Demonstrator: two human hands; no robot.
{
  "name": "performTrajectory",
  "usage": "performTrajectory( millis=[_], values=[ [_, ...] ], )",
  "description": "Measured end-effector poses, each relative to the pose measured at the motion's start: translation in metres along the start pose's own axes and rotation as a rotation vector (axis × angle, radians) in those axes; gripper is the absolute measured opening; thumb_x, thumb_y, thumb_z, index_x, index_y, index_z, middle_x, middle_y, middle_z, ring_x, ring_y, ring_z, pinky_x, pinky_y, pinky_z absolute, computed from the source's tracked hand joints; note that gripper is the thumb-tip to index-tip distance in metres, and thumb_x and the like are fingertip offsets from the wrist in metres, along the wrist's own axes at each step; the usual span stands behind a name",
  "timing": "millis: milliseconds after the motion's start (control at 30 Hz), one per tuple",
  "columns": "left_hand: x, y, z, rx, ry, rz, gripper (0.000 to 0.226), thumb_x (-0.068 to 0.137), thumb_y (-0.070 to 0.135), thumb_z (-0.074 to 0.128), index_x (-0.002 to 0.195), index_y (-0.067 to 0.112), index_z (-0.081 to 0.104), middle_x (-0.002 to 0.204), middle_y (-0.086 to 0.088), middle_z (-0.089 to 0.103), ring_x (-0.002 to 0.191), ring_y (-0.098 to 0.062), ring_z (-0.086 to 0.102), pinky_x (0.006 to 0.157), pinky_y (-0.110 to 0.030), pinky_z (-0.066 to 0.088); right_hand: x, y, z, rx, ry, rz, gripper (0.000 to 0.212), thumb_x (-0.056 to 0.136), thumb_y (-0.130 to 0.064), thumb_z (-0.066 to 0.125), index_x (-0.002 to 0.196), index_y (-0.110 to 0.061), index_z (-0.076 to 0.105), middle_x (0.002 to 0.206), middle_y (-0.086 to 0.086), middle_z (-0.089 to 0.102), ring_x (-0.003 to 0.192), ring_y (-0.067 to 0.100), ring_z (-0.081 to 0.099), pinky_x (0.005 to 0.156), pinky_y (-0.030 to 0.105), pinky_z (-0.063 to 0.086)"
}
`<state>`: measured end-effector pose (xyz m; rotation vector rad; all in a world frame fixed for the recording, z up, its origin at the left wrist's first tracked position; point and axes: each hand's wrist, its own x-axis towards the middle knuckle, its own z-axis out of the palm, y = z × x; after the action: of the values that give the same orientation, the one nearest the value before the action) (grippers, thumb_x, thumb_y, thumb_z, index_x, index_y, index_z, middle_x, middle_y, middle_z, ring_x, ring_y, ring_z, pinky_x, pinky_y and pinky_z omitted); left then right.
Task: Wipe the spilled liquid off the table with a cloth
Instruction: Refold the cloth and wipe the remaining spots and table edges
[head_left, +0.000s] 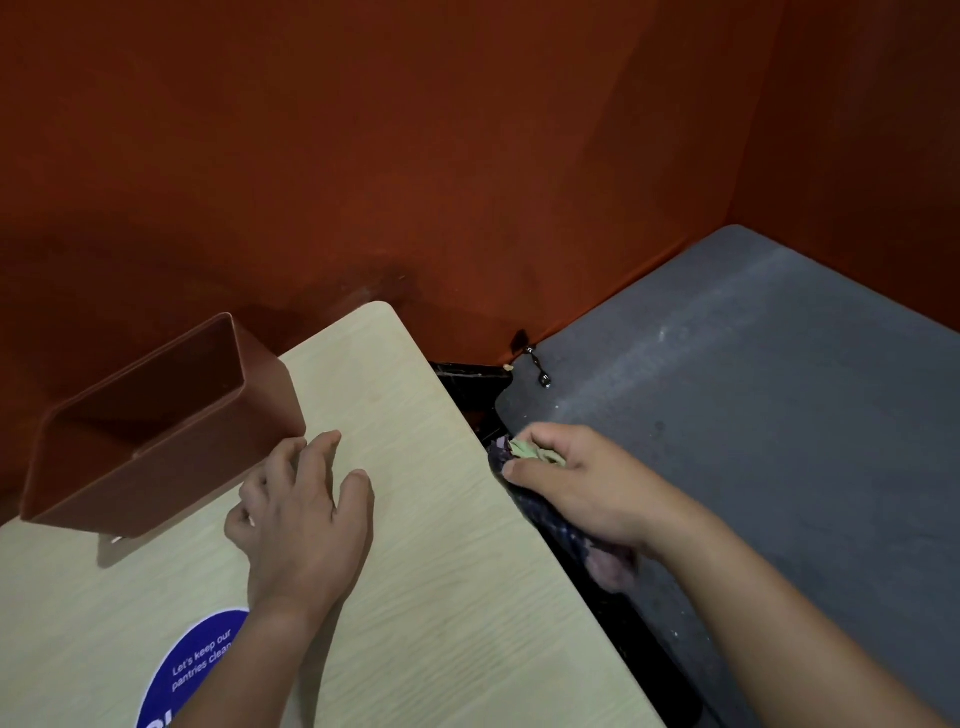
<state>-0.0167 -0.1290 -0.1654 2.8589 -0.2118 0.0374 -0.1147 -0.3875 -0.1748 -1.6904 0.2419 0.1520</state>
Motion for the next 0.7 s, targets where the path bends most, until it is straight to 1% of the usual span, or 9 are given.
performTrajectory(
  millis=[100, 200, 267, 333, 400, 500, 600, 633, 700],
  values=[
    [0.0, 0.0, 0.0, 0.006, -0.006, 0.004, 0.061, 0.09, 0.05, 0.031, 0.147, 0.035, 0.047, 0.158, -0.001, 0.038, 0.148, -0.026, 0.025, 0.118, -0.062, 0.02, -0.017, 0.003, 0.001, -0.115, 0.02, 0.041, 0.027, 0.074, -0.043, 0.061, 0.083, -0.018, 0.06, 0.065, -0.008, 0.062, 0.06, 0.005, 0.054, 0.061, 0.028, 0.044],
    [-0.002, 0.002, -0.002, 0.006, -0.006, 0.011, 0.06, 0.09, 0.049, 0.031, 0.146, 0.035, 0.047, 0.157, -0.002, 0.038, 0.148, -0.027, 0.025, 0.119, -0.062, 0.02, -0.039, 0.003, -0.022, -0.22, -0.157, 0.137, 0.026, 0.063, -0.047, 0.06, 0.071, -0.022, 0.059, 0.058, -0.011, 0.055, 0.054, 0.003, 0.048, 0.053, 0.019, 0.039],
    [-0.002, 0.001, -0.003, -0.01, -0.009, 0.012, 0.06, 0.09, 0.049, 0.032, 0.146, 0.035, 0.047, 0.157, -0.002, 0.039, 0.147, -0.027, 0.026, 0.118, -0.063, 0.02, -0.046, 0.001, -0.032, -0.16, -0.151, 0.161, 0.018, 0.068, -0.04, 0.063, 0.068, -0.023, 0.059, 0.057, -0.012, 0.052, 0.053, 0.004, 0.047, 0.052, 0.019, 0.037],
    [-0.001, 0.001, -0.004, -0.045, -0.003, 0.01, 0.06, 0.089, 0.05, 0.033, 0.145, 0.035, 0.048, 0.157, -0.002, 0.04, 0.147, -0.027, 0.027, 0.118, -0.063, 0.02, -0.045, -0.001, -0.028, -0.131, -0.017, 0.1, 0.019, 0.08, -0.033, 0.066, 0.068, -0.023, 0.056, 0.056, -0.013, 0.05, 0.052, 0.003, 0.045, 0.05, 0.019, 0.035],
    [-0.002, 0.001, -0.006, -0.122, 0.024, -0.012, 0.06, 0.09, 0.051, 0.039, 0.146, 0.034, 0.048, 0.156, -0.002, 0.042, 0.146, -0.028, 0.03, 0.117, -0.063, 0.021, -0.046, -0.003, -0.012, -0.113, 0.043, 0.046, 0.022, 0.089, -0.024, 0.065, 0.069, -0.025, 0.056, 0.057, -0.013, 0.053, 0.053, 0.003, 0.047, 0.05, 0.02, 0.036],
    [-0.005, 0.0, -0.012, -0.221, 0.076, -0.034, 0.05, 0.099, 0.046, 0.056, 0.146, 0.031, 0.05, 0.156, -0.004, 0.044, 0.144, -0.03, 0.036, 0.118, -0.062, 0.023, -0.061, -0.001, 0.004, -0.087, 0.05, 0.059, 0.019, 0.086, -0.027, 0.063, 0.069, -0.026, 0.055, 0.06, -0.012, 0.055, 0.054, 0.005, 0.047, 0.054, 0.024, 0.037],
    [-0.02, 0.003, -0.019, -0.296, 0.081, 0.033, 0.038, 0.101, 0.039, 0.064, 0.137, 0.033, 0.057, 0.15, 0.002, 0.049, 0.134, -0.015, 0.041, 0.117, -0.055, 0.024, -0.086, 0.002, -0.014, -0.168, -0.053, 0.171, 0.013, 0.072, -0.034, 0.06, 0.068, -0.023, 0.055, 0.062, -0.011, 0.05, 0.059, 0.007, 0.045, 0.061, 0.029, 0.035],
    [-0.029, 0.007, -0.021, -0.321, 0.074, 0.066, 0.036, 0.1, 0.042, 0.064, 0.135, 0.035, 0.057, 0.146, 0.007, 0.05, 0.129, -0.007, 0.038, 0.116, -0.05, 0.023, -0.093, 0.002, -0.021, -0.154, -0.093, 0.2, 0.013, 0.07, -0.032, 0.06, 0.068, -0.02, 0.057, 0.065, -0.007, 0.05, 0.063, 0.009, 0.045, 0.065, 0.03, 0.034],
    [-0.054, 0.021, -0.021, -0.33, 0.027, 0.14, 0.04, 0.095, 0.051, 0.059, 0.133, 0.038, 0.058, 0.136, 0.016, 0.049, 0.122, 0.001, 0.033, 0.112, -0.043, 0.021, -0.1, 0.002, -0.027, -0.042, -0.071, 0.202, 0.02, 0.069, -0.027, 0.061, 0.075, -0.008, 0.06, 0.071, 0.002, 0.051, 0.071, 0.016, 0.046, 0.072, 0.033, 0.033]
  ],
)
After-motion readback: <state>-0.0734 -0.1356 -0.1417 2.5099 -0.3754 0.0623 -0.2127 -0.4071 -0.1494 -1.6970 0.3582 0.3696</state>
